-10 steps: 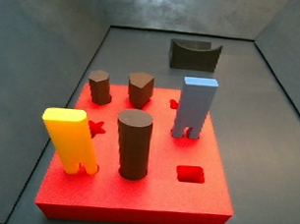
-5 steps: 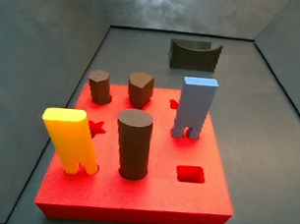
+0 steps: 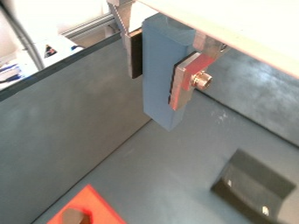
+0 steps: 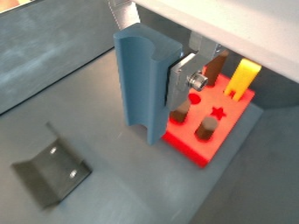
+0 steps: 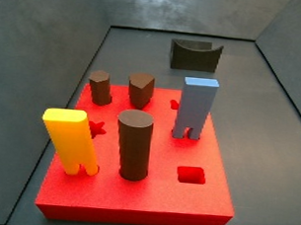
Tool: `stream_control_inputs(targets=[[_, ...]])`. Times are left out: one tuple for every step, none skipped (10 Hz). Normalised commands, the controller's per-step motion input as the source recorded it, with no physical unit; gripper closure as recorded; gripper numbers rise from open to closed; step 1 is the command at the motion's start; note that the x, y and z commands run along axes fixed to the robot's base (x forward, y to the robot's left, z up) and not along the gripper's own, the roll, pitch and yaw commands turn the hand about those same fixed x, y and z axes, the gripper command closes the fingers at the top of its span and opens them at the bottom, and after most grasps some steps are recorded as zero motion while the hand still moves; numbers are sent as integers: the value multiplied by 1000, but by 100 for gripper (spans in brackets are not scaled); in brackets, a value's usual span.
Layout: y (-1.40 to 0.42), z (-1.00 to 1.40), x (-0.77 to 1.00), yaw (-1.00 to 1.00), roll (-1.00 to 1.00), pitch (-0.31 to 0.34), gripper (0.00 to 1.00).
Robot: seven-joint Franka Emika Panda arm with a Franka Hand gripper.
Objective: Pick up the arch object. Move up. Rotate the arch object. Move to above the board. Insert the arch object.
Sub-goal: Move to above the board, then insert the arch object.
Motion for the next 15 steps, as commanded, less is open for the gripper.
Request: stream_control_inputs(targets=[[-1000, 128, 335, 7, 8, 122, 100], [-1000, 131, 350, 14, 3, 122, 100], [-1000, 134, 379, 13, 7, 131, 100], [-994, 140, 389, 10, 13, 132, 100], [-513, 74, 249, 7, 45, 148, 100], [-315, 47, 194, 10, 53, 148, 100], [400, -1000, 549, 0, 23, 93, 100], [431, -1000, 486, 0, 0, 33, 100], [163, -1000, 703, 0, -63, 0, 100], [-57, -851, 797, -94, -124, -26, 100], [-371, -874, 729, -103, -61, -74, 100], [-591, -849, 574, -11, 0, -53, 100], [-506, -811, 529, 0, 0, -57, 100], [-343, -891, 434, 0, 43, -17, 100], [-263, -809, 486, 217, 213, 10, 100]])
